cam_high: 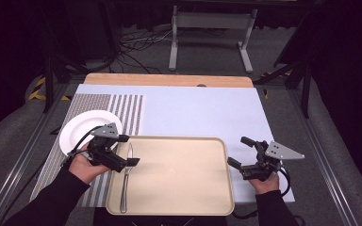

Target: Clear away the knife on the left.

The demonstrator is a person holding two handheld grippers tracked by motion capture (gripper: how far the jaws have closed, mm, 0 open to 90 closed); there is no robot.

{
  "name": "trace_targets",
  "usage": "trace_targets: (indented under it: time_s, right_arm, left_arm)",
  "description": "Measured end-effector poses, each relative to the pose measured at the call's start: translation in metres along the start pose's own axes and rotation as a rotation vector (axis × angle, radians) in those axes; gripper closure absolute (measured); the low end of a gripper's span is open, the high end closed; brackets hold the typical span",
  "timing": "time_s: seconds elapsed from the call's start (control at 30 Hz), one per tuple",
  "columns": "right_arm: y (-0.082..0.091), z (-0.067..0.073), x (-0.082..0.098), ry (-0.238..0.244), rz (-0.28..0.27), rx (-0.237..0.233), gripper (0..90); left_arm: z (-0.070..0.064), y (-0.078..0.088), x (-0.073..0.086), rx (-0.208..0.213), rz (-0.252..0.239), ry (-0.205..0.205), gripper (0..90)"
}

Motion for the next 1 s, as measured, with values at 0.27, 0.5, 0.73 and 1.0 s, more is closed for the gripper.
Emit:
trace_targets:
  time_s: [0.27,0.5,0.73,1.0]
  right_arm:
    - [0.002,0.000,-0.001,0.024,-0.001,0.011,2.7]
    - [0.003,0.000,-0.001,0.037,-0.006,0.019,2.5]
    - [0.003,-0.001,-0.001,0.051,-0.007,0.028,1.9]
    - [0.004,-0.003,0.000,0.055,-0.003,0.035,1.9]
  left_arm:
    - [0.004,0.027,0.009,-0.009,-0.217,0.008,0.9]
    - [0.010,0.053,0.023,-0.023,-0.367,0.021,0.4]
    - [0.017,0.072,0.049,-0.110,-0.479,0.003,0.7]
    - [0.023,0.085,0.073,-0.176,-0.528,-0.051,0.4]
Point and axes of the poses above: each handheld gripper's, and its own axes: y roughly backward along the jaws, x roughly out of its underside, z roughly to its left, the point moved 4 cm from there along -y, roughly forward along the jaws, and after that the axes turned 11 degrees about -z, right-handed, at the moved point
